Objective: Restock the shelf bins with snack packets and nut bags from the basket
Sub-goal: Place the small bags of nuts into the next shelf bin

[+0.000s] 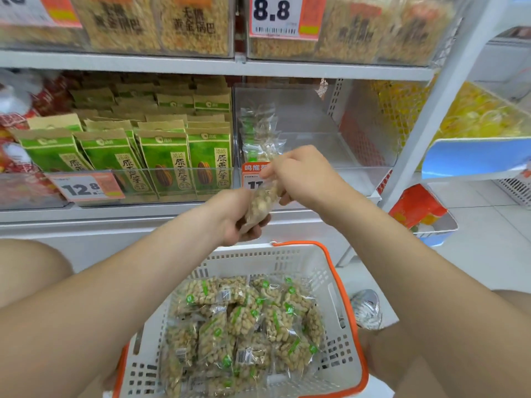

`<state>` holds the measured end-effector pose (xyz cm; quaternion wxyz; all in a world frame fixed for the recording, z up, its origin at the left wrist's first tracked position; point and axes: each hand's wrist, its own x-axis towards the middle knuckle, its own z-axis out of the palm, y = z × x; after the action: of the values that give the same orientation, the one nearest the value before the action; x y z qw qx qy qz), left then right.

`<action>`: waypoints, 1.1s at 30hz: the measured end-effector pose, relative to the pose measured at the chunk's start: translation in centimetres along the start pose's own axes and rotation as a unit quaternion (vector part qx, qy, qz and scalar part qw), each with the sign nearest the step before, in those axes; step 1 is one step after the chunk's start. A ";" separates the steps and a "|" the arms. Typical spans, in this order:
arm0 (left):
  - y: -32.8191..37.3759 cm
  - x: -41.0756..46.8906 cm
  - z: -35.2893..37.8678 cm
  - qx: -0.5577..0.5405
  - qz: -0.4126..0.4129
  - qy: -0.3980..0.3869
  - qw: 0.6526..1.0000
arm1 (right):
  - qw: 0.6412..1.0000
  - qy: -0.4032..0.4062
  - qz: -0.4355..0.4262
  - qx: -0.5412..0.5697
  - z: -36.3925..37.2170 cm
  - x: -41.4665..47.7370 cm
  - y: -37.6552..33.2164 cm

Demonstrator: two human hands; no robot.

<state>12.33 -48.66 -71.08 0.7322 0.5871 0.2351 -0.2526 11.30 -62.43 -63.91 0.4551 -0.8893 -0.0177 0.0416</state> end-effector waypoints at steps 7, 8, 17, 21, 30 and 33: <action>3.1 -2.0 0.5 -0.005 0.003 -0.069 0.998 | 0.995 0.068 -0.013 0.077 -0.4 1.5 0.6; 3.4 -2.2 0.7 -0.008 0.010 -0.071 0.997 | 0.994 0.084 -0.023 0.058 -0.5 1.7 0.7; 5.1 -4.1 1.7 0.221 0.184 -0.113 0.951 | 0.995 0.093 -0.041 0.018 -2.5 2.5 1.6; 5.7 -4.0 1.0 0.219 0.251 -0.073 0.940 | 0.990 0.117 -0.016 0.071 -3.2 2.9 1.5; 5.8 -2.5 1.2 0.025 0.326 0.047 0.944 | 0.974 -0.063 0.081 0.203 -2.5 1.1 0.2; 6.2 -2.7 1.0 0.015 0.325 0.080 0.942 | 0.974 0.028 0.038 0.223 -2.9 1.2 -0.3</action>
<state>14.31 -48.28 -64.57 0.7442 0.6611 0.0848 0.0434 12.77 -64.51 -62.11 0.6400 -0.7665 0.0387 0.0365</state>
